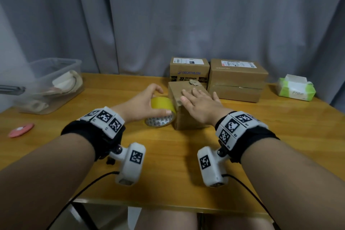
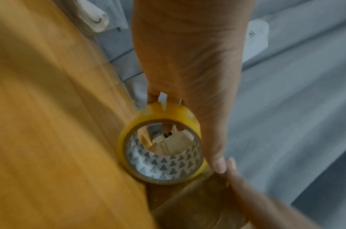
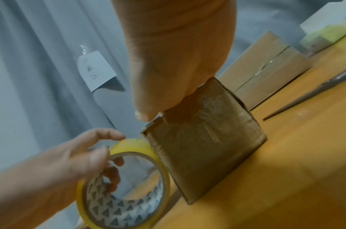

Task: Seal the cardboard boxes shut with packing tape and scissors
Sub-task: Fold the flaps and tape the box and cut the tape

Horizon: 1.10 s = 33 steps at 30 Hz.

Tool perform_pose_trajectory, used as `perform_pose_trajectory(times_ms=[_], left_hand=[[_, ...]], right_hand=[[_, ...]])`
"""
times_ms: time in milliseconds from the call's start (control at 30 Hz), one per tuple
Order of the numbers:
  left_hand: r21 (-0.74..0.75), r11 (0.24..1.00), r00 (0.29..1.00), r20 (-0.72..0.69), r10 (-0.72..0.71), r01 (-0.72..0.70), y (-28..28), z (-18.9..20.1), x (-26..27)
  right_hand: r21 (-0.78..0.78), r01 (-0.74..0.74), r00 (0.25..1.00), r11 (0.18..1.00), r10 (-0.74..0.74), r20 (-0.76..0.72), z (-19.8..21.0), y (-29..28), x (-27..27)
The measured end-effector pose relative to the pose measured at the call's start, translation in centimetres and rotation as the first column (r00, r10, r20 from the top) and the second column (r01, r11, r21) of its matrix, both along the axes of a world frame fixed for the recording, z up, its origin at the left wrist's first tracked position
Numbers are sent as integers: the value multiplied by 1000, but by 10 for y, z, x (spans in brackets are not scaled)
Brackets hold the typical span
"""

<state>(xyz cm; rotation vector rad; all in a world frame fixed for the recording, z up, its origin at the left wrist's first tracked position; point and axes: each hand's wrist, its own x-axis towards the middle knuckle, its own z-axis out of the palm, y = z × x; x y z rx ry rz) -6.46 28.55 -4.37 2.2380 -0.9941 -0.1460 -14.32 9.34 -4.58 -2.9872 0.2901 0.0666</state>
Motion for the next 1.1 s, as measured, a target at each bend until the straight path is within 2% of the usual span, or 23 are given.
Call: perform_pose_trajectory(times_ms=[67,167,333,400,533,600,667,833,933,1033,1100], left_hand=[[91,995,991,130,-43,31,1,-6,1],[51,999,969,246,-1,-11,-6,-12,3],[48,999,943,332,0,-17,-7,-9,-3],[147,988,928,372,-10,-48,-3,-6,-5],[407,907,887,452,-95,-110,-4,-5,-5],[460,882,876,463,-134,-108,-9,-3,-6],[444,891,895,429,-121,-93,-11,-3,-8],[187,982,941,335,-55,-9,8,-9,-14],[268,963,950,305,-72,-13,12,-5,-12],[429,903,936,329,-123,-32,6,4,-8],[464,885,927,350,-138,-44,2,6,-7]], right_hand=[[-37,14,998,999,-12,56,4,5,8],[-79,66,987,995,-54,153,0,20,17],[-76,123,990,989,-116,86,-10,26,17],[-69,114,992,991,-111,53,-4,24,17],[-92,105,994,990,-106,0,0,23,17],[-94,106,994,990,-106,6,0,22,18],[-91,112,994,989,-111,19,-2,22,19],[-100,157,988,983,-156,15,-4,30,25],[-89,139,990,986,-138,8,-2,29,23],[-78,119,993,990,-118,9,-1,26,20],[-81,120,993,989,-119,19,-1,25,20]])
